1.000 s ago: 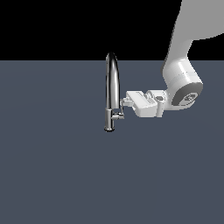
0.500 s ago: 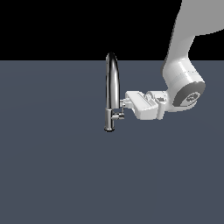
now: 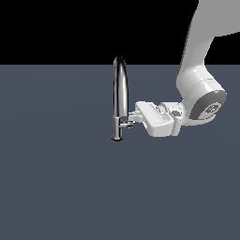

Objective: Turn on the faucet by rotating a designated handle.

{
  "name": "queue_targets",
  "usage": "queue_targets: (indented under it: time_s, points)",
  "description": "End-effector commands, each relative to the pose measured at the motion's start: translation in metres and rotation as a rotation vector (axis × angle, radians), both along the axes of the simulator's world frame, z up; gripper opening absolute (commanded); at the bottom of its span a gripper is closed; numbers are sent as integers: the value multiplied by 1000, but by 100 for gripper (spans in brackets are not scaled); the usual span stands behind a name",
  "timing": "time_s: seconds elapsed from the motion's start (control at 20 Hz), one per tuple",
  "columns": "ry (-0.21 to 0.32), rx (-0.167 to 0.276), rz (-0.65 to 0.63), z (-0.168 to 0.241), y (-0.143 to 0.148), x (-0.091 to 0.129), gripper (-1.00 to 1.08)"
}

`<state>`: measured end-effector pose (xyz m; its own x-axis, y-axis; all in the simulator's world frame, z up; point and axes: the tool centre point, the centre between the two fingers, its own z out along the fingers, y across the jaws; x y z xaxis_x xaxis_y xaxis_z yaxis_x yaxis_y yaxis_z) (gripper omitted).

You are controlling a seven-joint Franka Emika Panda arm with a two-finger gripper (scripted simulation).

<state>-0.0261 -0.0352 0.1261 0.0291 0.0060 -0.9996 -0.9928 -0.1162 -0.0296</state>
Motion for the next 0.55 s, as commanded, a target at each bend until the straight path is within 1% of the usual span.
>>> queue_targets:
  time_s: [0.0, 0.45, 0.5]
  points:
    - [0, 0, -1, 0, -1, 0, -100]
    - [23, -5, -12, -59, -11, -22, -100]
    - [23, -5, -12, -59, -11, -22, -100]
